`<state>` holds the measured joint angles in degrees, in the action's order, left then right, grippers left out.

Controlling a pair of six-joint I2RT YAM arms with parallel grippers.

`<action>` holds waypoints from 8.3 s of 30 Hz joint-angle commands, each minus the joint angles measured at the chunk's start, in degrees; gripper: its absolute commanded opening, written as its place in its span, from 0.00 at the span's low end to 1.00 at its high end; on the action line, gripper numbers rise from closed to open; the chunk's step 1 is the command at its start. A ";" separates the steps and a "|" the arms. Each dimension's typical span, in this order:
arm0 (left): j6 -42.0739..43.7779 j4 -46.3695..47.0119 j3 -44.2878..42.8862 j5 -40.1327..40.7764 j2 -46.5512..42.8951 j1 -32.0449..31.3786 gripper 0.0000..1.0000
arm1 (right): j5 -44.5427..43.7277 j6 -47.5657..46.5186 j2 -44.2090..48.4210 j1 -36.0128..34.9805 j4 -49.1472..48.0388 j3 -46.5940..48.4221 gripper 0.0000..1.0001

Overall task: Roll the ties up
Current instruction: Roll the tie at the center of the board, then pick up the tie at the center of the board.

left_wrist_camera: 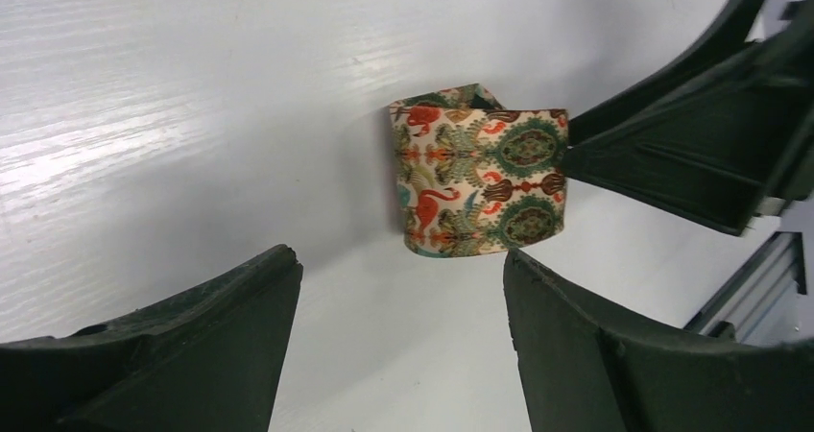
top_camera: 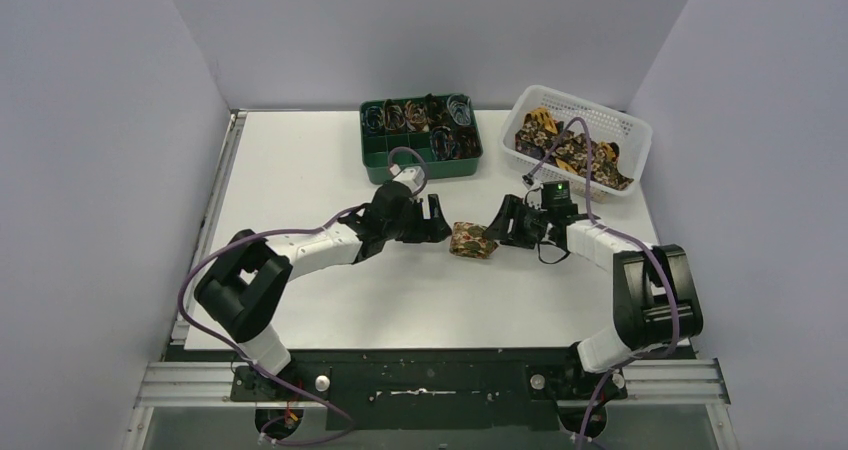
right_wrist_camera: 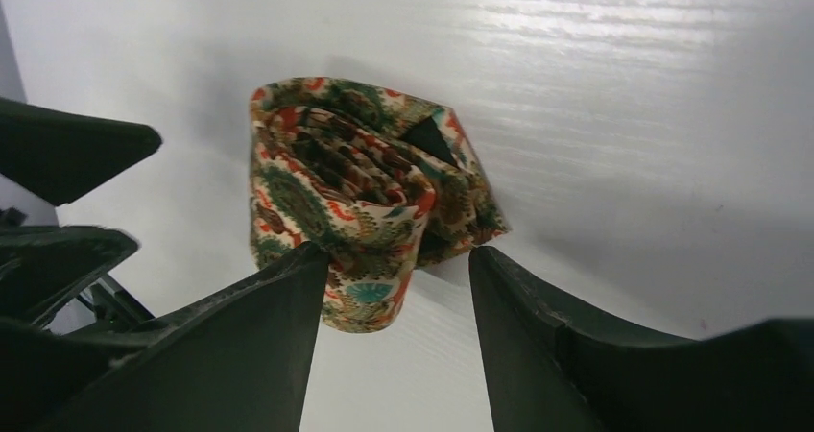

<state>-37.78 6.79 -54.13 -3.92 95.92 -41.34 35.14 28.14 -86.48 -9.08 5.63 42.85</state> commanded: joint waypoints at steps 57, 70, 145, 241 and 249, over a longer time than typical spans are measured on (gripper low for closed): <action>-14.22 27.20 19.67 -11.20 -2.45 9.36 0.81 | -6.55 2.51 -18.73 -13.86 -7.10 4.96 0.48; -20.70 30.51 19.59 -5.30 3.27 6.97 0.79 | -6.58 2.27 -18.55 -12.53 -7.42 3.87 0.47; -21.86 55.11 22.23 -19.93 13.61 9.25 0.73 | 0.98 14.53 -20.12 -10.77 -24.07 -3.83 0.18; 4.62 32.98 22.06 -29.81 -7.23 6.71 0.00 | 29.17 -4.08 1.43 -5.13 -36.17 -1.02 0.80; 13.17 17.61 17.07 -34.25 -15.14 6.71 0.00 | 35.05 -11.29 1.04 -10.84 -30.53 1.26 0.92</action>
<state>-30.57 32.80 -32.64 -33.08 84.75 -35.03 63.88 22.20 -85.06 -17.76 -23.86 40.97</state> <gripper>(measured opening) 0.291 0.894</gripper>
